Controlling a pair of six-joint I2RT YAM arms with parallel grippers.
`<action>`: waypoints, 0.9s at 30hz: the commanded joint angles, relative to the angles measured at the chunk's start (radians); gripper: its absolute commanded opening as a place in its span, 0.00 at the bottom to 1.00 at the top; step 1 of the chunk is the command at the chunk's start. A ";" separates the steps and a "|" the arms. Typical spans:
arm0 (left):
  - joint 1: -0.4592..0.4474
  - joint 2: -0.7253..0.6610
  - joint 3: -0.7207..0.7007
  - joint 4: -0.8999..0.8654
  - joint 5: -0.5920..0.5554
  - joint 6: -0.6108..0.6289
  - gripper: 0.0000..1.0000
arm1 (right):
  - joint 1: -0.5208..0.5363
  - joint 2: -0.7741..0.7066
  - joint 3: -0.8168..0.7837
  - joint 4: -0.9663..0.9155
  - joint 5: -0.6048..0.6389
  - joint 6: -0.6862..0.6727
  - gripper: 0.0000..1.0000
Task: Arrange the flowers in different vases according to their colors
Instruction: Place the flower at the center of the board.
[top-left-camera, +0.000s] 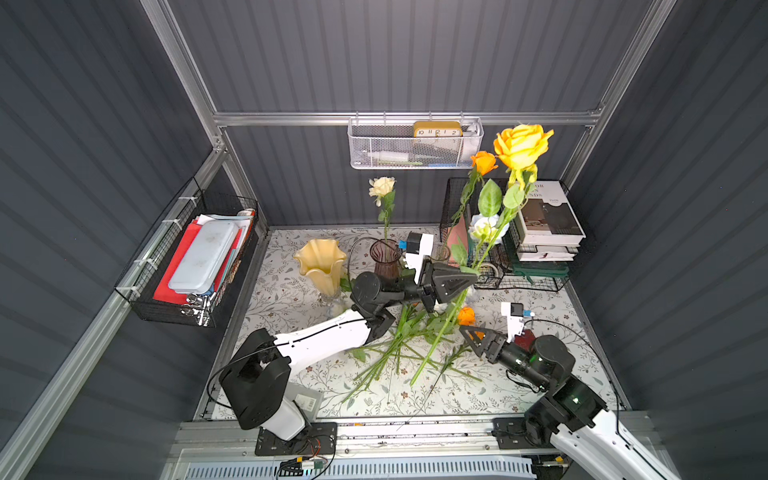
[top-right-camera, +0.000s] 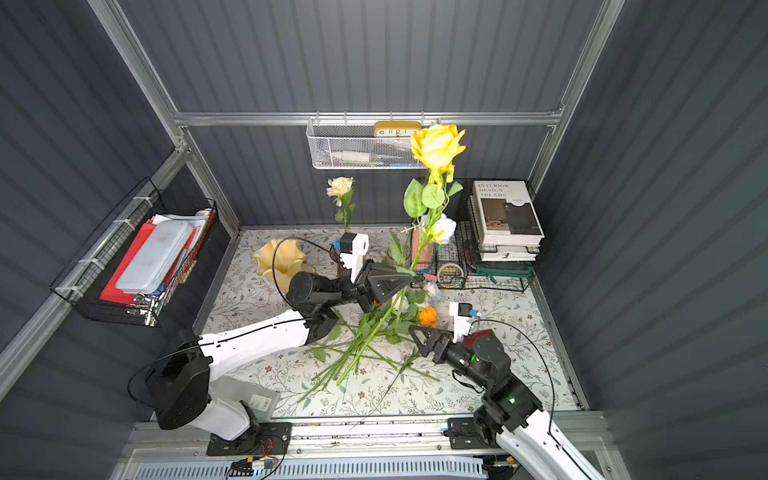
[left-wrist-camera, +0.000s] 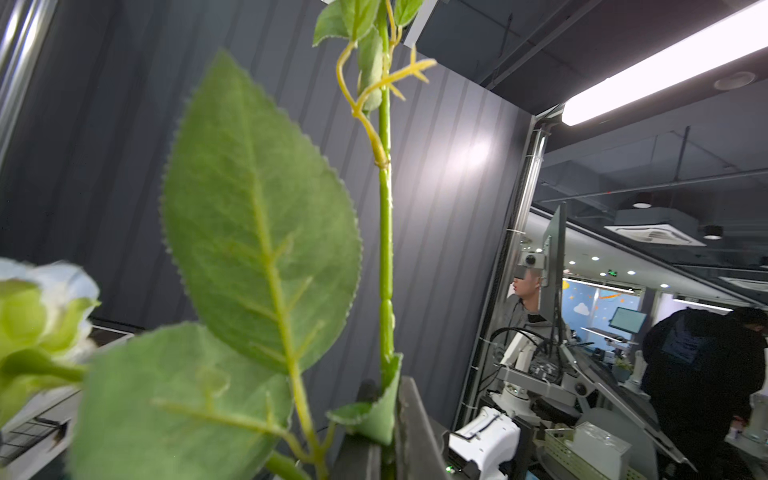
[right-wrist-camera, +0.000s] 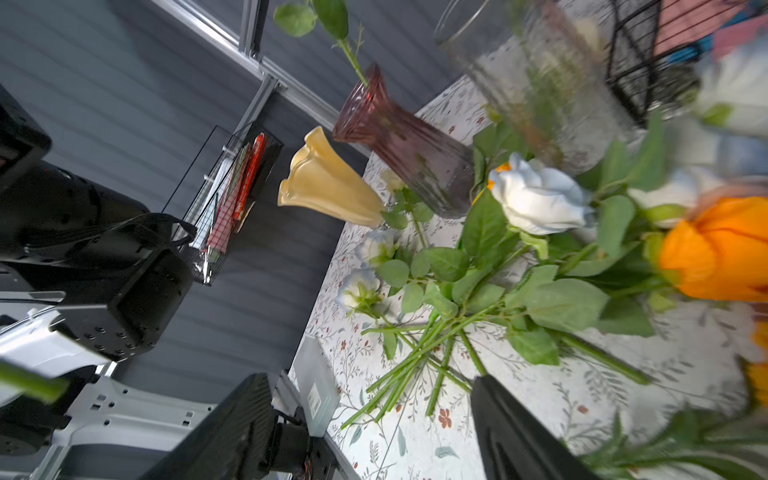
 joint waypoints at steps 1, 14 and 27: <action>-0.005 -0.012 0.033 -0.231 -0.128 0.189 0.09 | -0.002 -0.087 0.038 -0.085 -0.052 0.051 0.81; -0.034 0.021 0.062 -0.306 -0.291 0.277 0.09 | 0.205 0.259 0.123 0.331 -0.223 0.039 0.80; -0.042 0.027 0.065 -0.319 -0.320 0.306 0.08 | 0.297 0.174 0.139 0.214 -0.030 -0.006 0.79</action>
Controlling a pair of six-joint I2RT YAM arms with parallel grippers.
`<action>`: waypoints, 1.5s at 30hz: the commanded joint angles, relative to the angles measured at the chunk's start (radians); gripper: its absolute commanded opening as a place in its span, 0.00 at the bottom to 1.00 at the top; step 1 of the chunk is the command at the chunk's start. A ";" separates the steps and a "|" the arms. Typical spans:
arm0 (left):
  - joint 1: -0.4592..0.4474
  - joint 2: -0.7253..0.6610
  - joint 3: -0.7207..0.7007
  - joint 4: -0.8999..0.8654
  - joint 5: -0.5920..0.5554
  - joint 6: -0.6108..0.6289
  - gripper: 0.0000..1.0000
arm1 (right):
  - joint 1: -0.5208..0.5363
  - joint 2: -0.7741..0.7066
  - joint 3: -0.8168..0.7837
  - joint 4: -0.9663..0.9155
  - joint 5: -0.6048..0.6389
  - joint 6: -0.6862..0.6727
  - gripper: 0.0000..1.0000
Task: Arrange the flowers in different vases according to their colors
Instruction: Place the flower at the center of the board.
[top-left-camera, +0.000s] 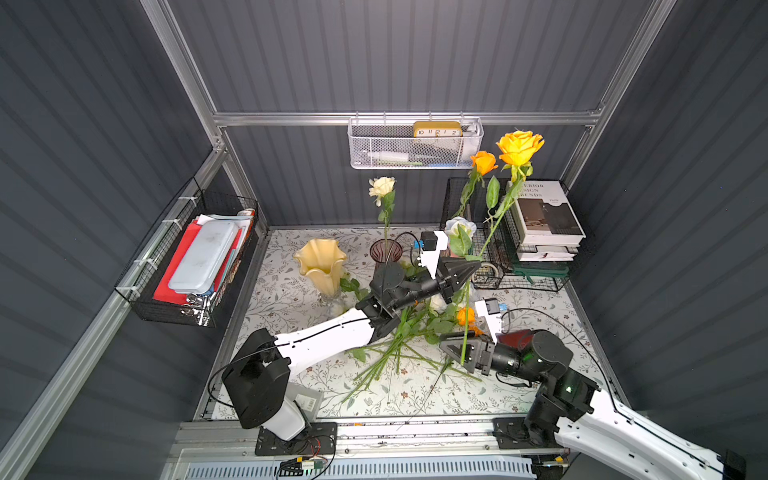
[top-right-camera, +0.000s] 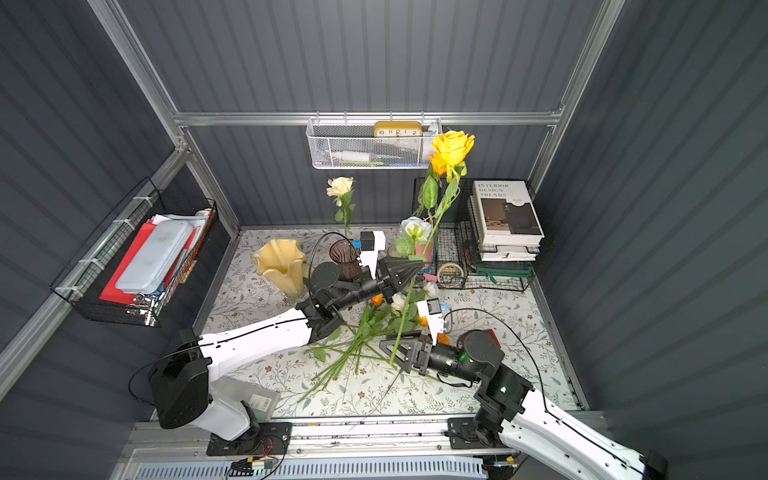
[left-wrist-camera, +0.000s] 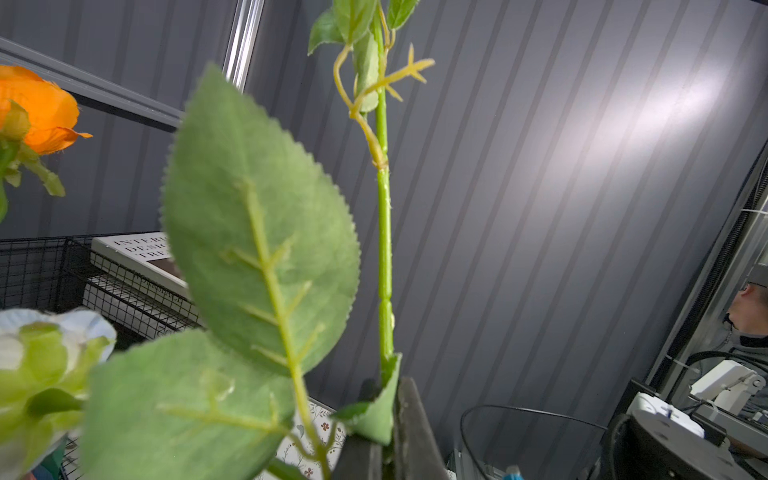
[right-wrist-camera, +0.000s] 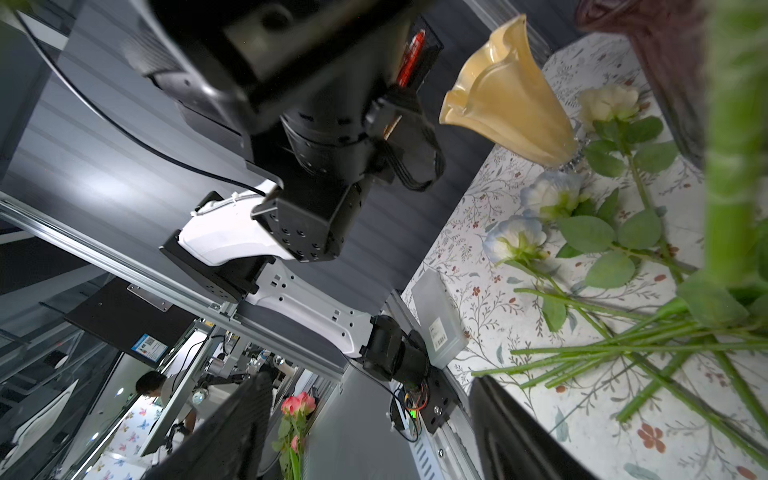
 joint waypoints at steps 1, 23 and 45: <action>-0.003 0.003 0.018 0.013 -0.006 0.033 0.08 | 0.003 -0.061 0.030 -0.124 0.109 -0.064 0.79; -0.031 -0.051 -0.030 -0.003 0.003 0.014 0.09 | -0.035 0.079 0.252 -0.388 0.403 -0.465 0.78; -0.034 -0.093 -0.117 -0.002 0.012 -0.023 0.62 | -0.173 0.177 0.281 -0.382 0.301 -0.421 0.00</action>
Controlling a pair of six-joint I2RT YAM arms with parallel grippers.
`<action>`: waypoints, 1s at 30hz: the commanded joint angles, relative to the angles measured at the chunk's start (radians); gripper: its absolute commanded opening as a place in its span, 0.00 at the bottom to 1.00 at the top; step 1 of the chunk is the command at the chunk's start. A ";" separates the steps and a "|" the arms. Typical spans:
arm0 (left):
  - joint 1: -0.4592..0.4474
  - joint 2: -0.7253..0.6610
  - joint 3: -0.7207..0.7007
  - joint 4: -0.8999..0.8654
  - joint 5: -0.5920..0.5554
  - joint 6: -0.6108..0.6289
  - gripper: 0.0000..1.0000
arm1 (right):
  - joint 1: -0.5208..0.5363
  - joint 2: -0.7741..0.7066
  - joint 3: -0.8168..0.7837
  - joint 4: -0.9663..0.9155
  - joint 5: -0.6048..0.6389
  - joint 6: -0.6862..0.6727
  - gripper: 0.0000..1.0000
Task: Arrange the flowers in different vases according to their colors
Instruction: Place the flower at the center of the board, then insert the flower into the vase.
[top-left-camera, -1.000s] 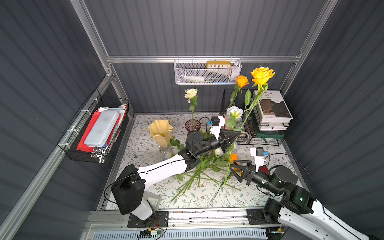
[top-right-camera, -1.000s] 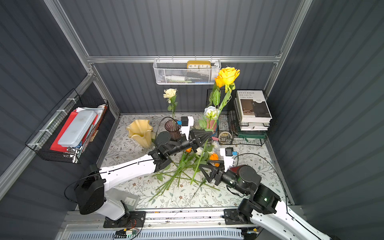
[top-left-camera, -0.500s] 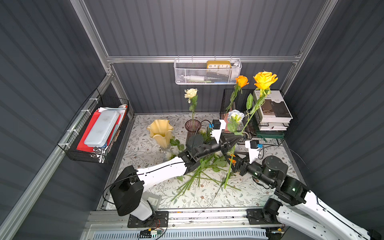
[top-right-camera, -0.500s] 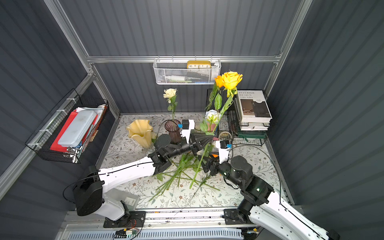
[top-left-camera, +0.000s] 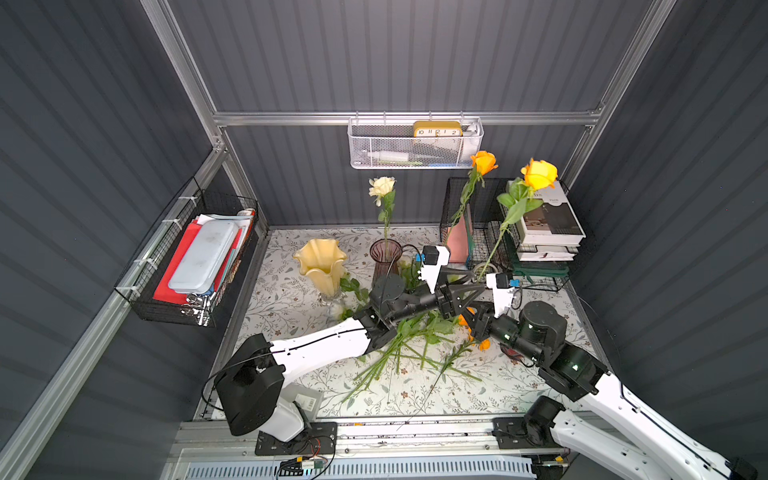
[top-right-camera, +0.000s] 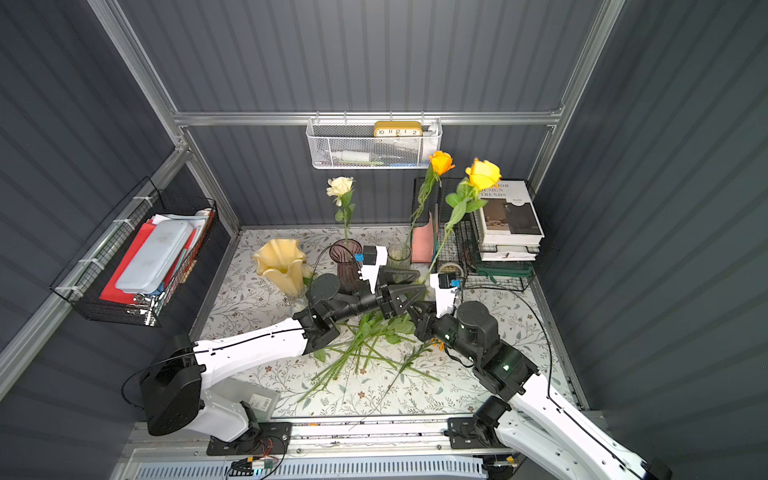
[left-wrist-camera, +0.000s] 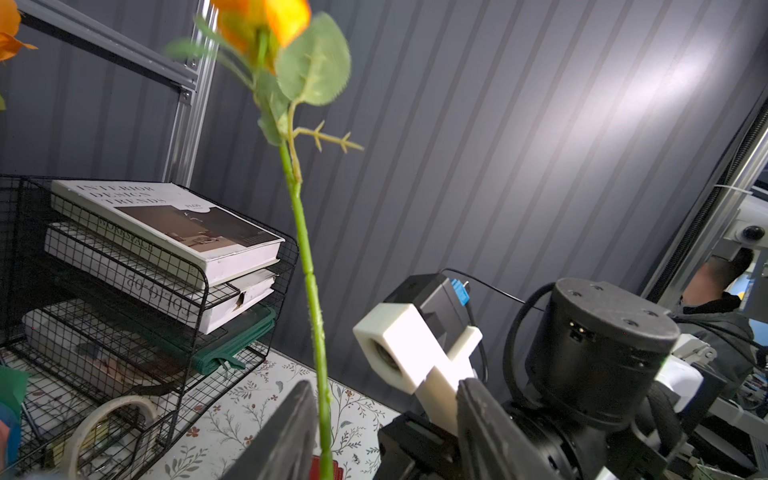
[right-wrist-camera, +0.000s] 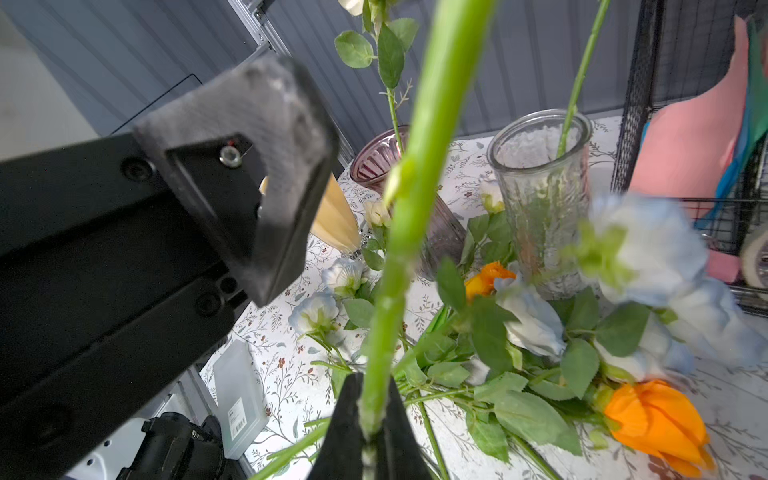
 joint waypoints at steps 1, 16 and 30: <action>0.000 -0.042 -0.014 0.001 -0.013 0.001 0.62 | -0.005 -0.014 0.042 -0.065 0.036 -0.005 0.00; 0.032 -0.219 -0.171 -0.151 -0.276 -0.032 0.65 | -0.127 0.281 0.460 -0.058 0.035 -0.171 0.00; 0.124 -0.288 -0.268 -0.256 -0.270 -0.092 0.66 | -0.171 0.854 0.766 0.061 0.085 -0.352 0.00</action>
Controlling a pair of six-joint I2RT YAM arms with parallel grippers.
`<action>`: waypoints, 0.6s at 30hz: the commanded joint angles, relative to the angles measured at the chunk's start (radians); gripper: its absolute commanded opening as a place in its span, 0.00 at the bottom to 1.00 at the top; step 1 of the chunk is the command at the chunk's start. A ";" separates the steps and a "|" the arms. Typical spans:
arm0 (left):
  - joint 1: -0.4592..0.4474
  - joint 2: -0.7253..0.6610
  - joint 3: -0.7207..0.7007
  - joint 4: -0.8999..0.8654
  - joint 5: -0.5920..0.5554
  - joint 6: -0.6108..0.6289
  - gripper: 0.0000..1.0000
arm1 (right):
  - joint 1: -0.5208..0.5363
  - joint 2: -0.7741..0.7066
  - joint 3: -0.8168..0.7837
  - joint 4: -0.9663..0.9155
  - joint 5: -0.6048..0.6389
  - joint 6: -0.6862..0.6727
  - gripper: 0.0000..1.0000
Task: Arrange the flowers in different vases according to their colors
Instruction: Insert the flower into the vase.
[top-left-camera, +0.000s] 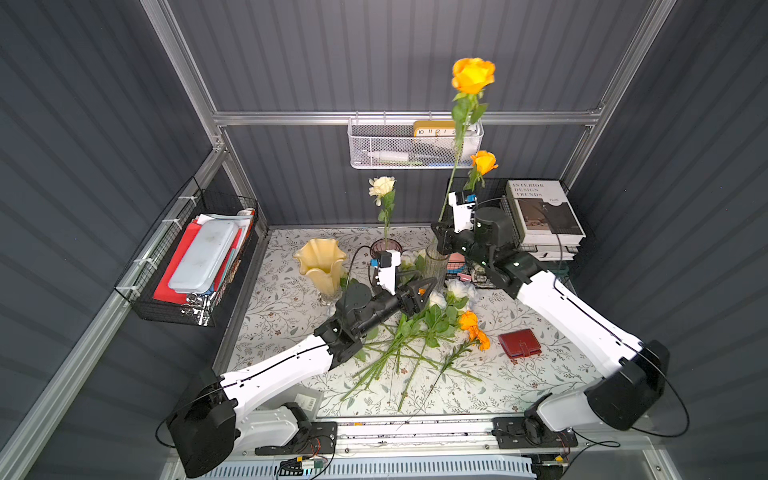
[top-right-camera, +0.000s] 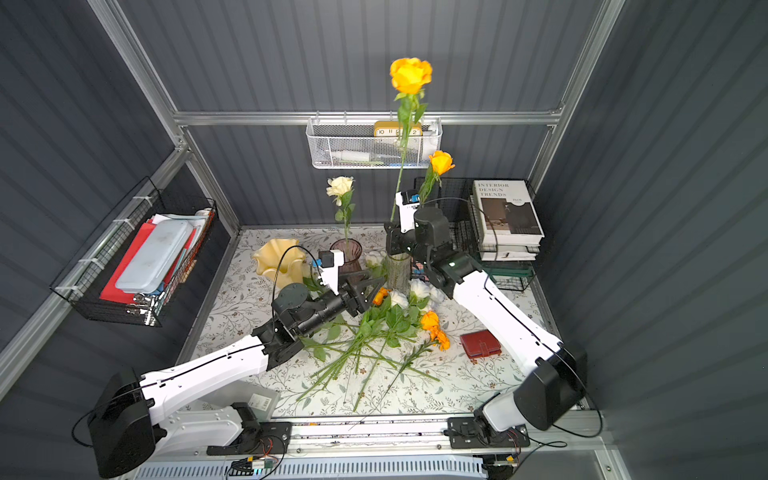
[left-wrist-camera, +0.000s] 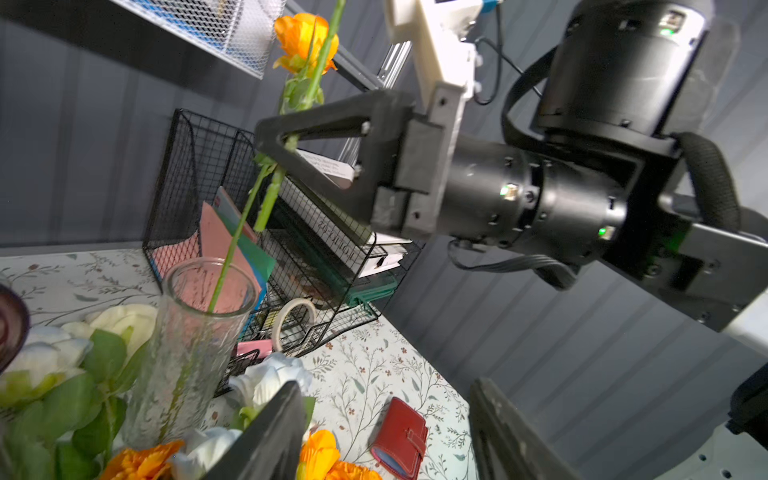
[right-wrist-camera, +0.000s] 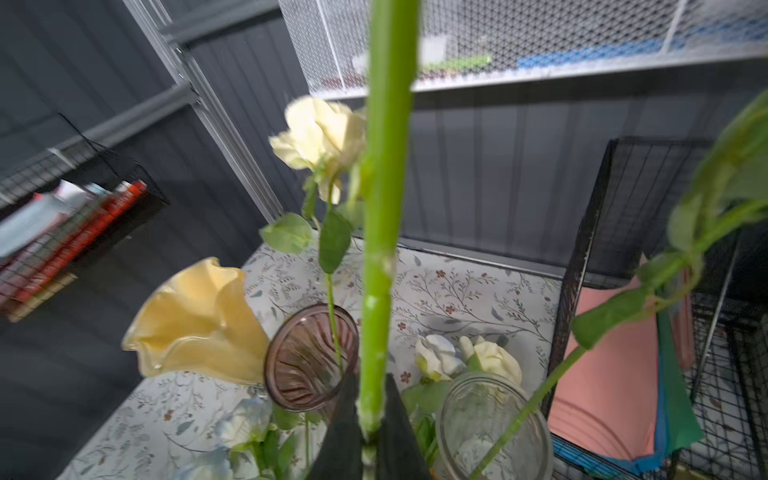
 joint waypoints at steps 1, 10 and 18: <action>0.008 -0.005 -0.027 -0.023 -0.005 -0.037 0.66 | -0.019 0.051 0.034 0.036 0.039 -0.069 0.00; 0.015 -0.070 -0.125 0.003 -0.022 -0.070 0.67 | -0.038 0.124 -0.048 0.132 0.102 -0.120 0.00; 0.022 -0.056 -0.139 0.019 -0.009 -0.074 0.69 | -0.039 0.143 -0.146 0.195 0.116 -0.113 0.04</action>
